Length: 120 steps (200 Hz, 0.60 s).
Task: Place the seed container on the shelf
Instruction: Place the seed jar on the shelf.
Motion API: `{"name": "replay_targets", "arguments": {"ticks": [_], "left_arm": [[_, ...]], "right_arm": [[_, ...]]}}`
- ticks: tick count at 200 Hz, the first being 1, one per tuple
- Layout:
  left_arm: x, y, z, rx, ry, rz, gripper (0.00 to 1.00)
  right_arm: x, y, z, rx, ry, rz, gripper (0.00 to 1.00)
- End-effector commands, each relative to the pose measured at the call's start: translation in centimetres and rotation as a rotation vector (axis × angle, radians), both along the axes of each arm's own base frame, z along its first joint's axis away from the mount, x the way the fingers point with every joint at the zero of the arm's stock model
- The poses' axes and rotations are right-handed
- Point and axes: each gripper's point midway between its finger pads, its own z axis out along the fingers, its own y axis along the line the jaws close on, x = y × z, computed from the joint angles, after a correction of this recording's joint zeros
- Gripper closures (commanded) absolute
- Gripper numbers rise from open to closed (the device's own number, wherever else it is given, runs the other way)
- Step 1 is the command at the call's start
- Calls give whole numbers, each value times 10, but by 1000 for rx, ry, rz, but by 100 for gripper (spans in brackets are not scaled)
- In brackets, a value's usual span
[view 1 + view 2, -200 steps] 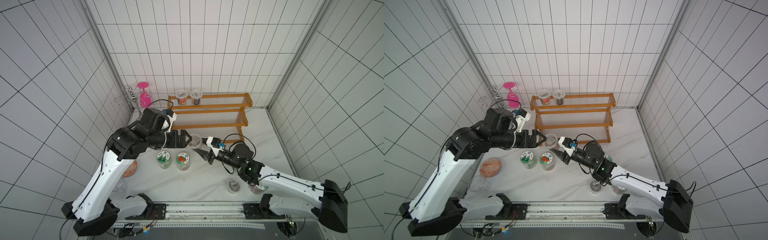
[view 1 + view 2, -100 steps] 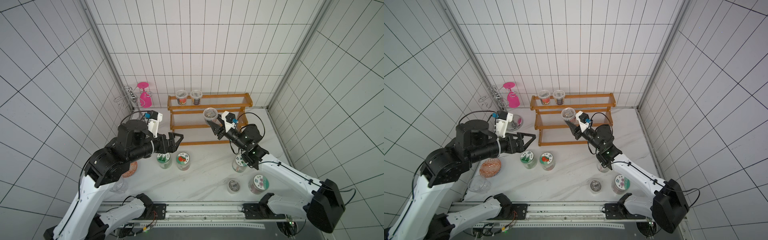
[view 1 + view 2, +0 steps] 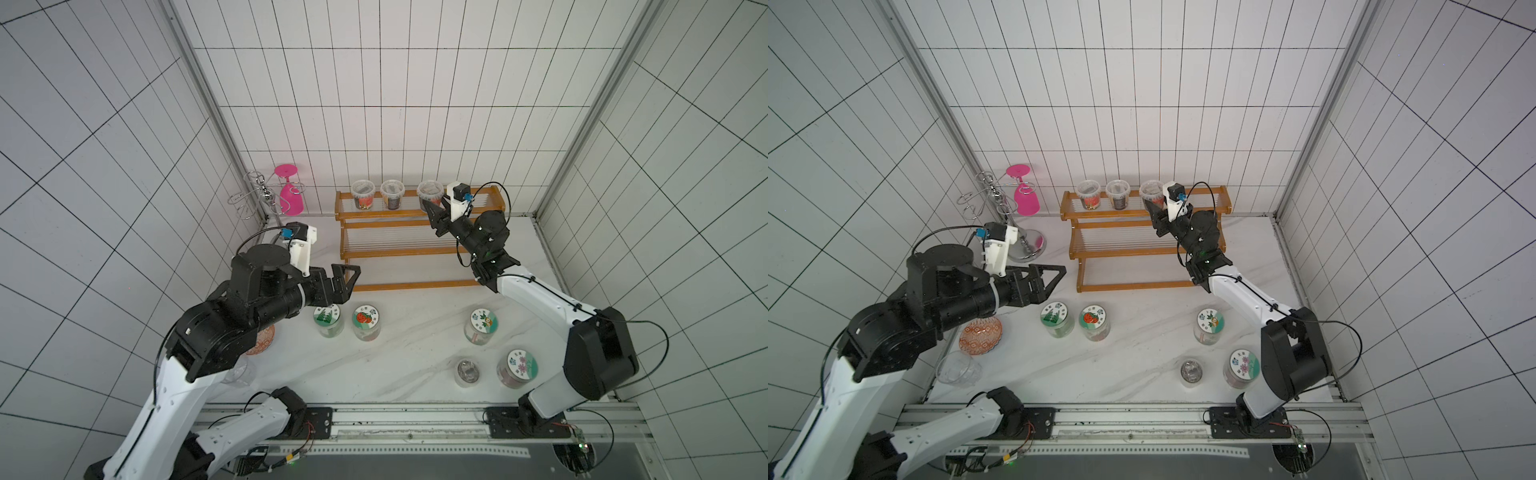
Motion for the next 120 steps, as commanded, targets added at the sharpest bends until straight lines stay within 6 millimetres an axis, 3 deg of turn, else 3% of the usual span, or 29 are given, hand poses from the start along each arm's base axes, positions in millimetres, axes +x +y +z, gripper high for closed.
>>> {"name": "replay_targets", "arguments": {"ticks": [1,58,120], "left_arm": [[2,2,6,-3,-48,1,1],[1,8,11,-2,-77,19,2],[-2,15,9,0,-86,44,1]], "right_arm": [[12,-5,32,46,-35,-21,52],[33,2,16,18,6,-42,52],[43,10,-1,4,53,-29,51]]}}
